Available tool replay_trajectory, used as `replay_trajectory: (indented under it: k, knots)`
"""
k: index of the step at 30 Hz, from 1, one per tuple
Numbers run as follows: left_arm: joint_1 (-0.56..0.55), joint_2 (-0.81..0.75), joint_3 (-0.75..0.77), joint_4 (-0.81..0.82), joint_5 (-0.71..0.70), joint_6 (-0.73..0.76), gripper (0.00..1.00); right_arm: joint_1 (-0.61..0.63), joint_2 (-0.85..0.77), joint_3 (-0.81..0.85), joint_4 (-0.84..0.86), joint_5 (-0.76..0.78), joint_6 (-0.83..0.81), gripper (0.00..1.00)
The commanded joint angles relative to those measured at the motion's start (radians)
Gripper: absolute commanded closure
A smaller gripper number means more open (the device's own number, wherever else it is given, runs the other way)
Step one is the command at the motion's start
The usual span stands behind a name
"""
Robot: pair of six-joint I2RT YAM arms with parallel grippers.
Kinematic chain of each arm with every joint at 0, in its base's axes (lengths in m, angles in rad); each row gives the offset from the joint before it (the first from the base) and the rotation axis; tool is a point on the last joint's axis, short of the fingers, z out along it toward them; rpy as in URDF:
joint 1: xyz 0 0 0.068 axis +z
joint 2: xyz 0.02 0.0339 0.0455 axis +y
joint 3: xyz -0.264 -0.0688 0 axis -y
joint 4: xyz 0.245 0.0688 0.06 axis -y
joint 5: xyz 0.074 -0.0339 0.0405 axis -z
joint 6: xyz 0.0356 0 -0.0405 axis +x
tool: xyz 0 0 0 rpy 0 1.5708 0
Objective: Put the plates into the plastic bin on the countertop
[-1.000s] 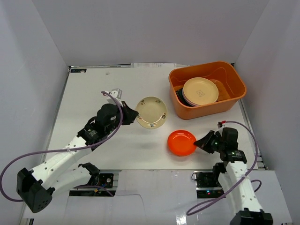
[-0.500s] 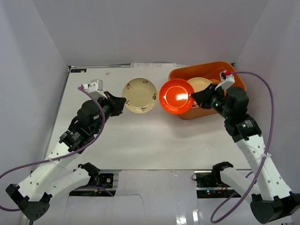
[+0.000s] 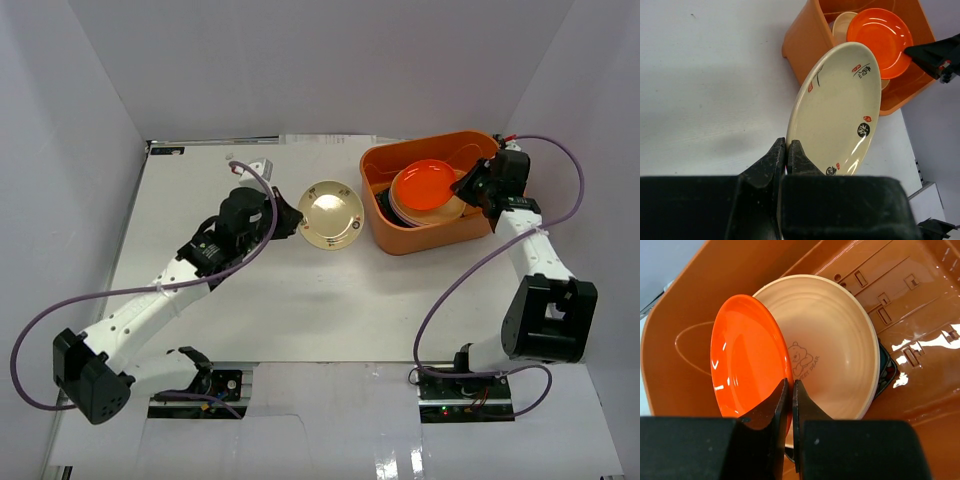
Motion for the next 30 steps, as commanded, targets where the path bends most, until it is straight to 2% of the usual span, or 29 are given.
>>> replay_trajectory:
  k: [1, 4, 7, 8, 10, 11, 14, 16, 19, 21, 24, 28, 30]
  knots:
    - [0.005, 0.024, 0.093, 0.097, 0.080, -0.011, 1.00, -0.014, 0.036, 0.023, 0.132, -0.046, 0.028, 0.92]
    - [0.005, 0.082, 0.148, 0.109, 0.095, -0.015, 1.00, -0.016, 0.075, 0.029, 0.136, -0.008, 0.034, 0.92]
    - [0.005, 0.159, 0.209, 0.117, 0.109, -0.018, 1.00, -0.017, 0.096, 0.034, 0.136, 0.032, 0.041, 0.83]
    - [0.005, 0.182, 0.228, 0.115, 0.115, -0.020, 1.00, -0.019, 0.102, 0.037, 0.136, 0.035, 0.041, 0.72]
    - [0.005, 0.252, 0.282, 0.118, 0.129, -0.025, 1.00, -0.019, 0.116, 0.047, 0.136, 0.032, 0.041, 0.59]
    - [0.005, 0.275, 0.303, 0.118, 0.138, -0.025, 1.00, -0.019, 0.121, 0.054, 0.136, 0.029, 0.035, 0.48]
    - [0.005, 0.375, 0.398, 0.109, 0.141, -0.021, 1.00, -0.022, 0.116, 0.078, 0.136, -0.003, 0.034, 0.33]
    - [0.005, 0.461, 0.490, 0.098, 0.141, -0.018, 1.00, -0.022, 0.084, 0.096, 0.133, -0.029, 0.039, 0.27]
    - [0.003, 0.588, 0.628, 0.069, 0.154, -0.023, 1.00, -0.023, -0.008, 0.110, 0.136, -0.038, 0.065, 0.26]
    - [0.002, 0.695, 0.708, 0.039, 0.167, -0.035, 1.00, -0.023, -0.095, 0.106, 0.162, -0.041, 0.097, 0.22]
    - [-0.008, 0.809, 0.883, -0.006, 0.196, -0.046, 1.00, -0.023, -0.204, 0.087, 0.208, -0.058, 0.146, 0.15]
    - [-0.037, 1.039, 1.180, -0.108, 0.193, -0.043, 1.00, -0.017, -0.299, 0.078, 0.234, -0.138, 0.186, 0.04]
    - [-0.043, 1.107, 1.257, -0.130, 0.189, -0.043, 1.00, -0.009, -0.324, 0.074, 0.241, -0.155, 0.189, 0.02]
